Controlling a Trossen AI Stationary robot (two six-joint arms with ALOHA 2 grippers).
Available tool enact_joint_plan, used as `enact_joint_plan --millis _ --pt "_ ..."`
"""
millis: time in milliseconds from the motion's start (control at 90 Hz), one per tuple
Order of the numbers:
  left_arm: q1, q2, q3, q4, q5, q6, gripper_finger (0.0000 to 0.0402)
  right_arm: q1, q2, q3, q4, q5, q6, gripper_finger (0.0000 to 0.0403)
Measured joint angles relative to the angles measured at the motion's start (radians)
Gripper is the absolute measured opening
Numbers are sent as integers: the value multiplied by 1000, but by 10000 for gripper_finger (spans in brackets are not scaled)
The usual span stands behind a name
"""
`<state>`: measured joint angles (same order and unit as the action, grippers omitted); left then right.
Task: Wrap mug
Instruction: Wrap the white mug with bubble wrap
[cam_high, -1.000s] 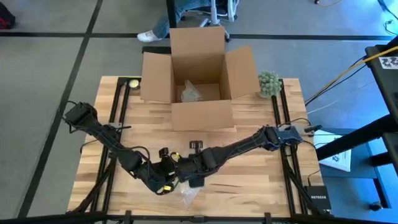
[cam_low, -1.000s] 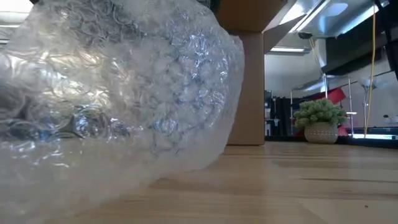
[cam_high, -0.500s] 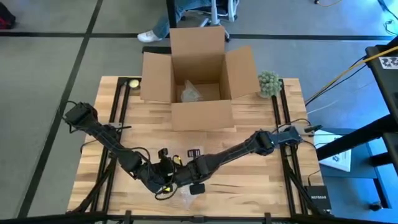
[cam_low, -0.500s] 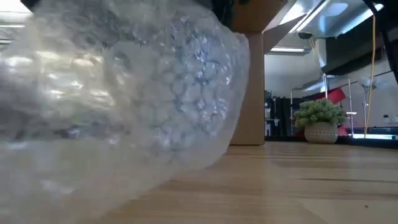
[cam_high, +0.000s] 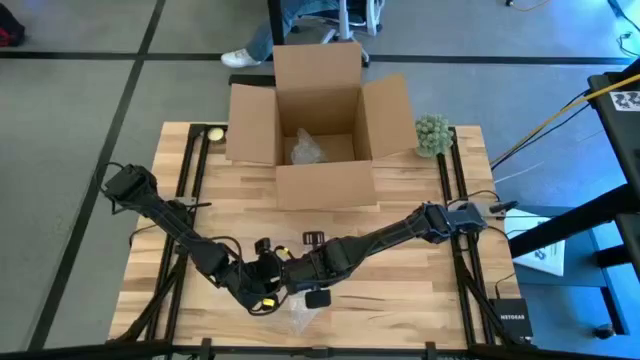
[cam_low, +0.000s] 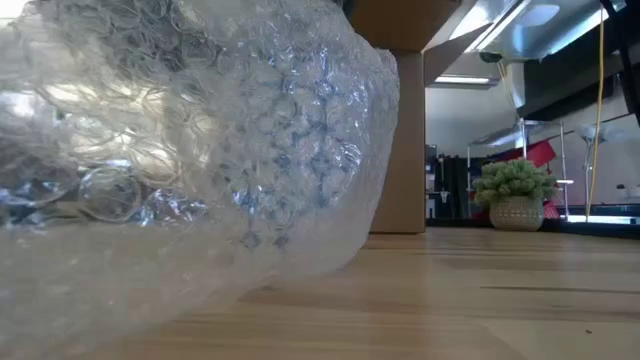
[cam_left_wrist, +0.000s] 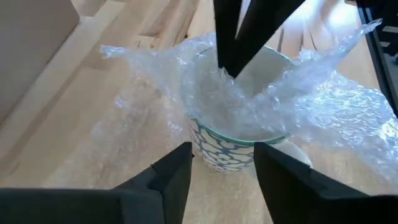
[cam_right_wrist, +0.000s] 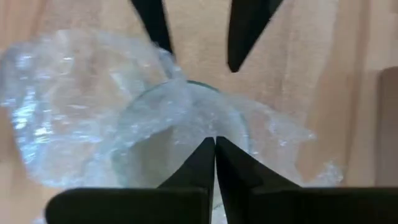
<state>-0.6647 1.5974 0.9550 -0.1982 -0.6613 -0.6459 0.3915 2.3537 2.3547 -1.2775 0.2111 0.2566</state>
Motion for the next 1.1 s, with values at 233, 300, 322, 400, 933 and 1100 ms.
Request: enact_joint_plan --millis 233,300,322,400,933,1100 --pt "0 0 0 0 0 2 156 -13 -22 0 33 34 -7 1" --pt "1 0 0 0 0 4 156 -15 -33 1 71 72 -18 1" --pt "2 0 0 0 0 5 156 -18 -35 2 83 82 -24 1" --pt "6 0 0 -1 0 5 156 -27 -29 1 105 84 -30 1" --pt "6 2 0 -7 6 0 156 0 -10 -216 244 -58 24 1" --pt "6 2 0 -1 4 -1 156 -7 -10 -283 249 -98 27 1"
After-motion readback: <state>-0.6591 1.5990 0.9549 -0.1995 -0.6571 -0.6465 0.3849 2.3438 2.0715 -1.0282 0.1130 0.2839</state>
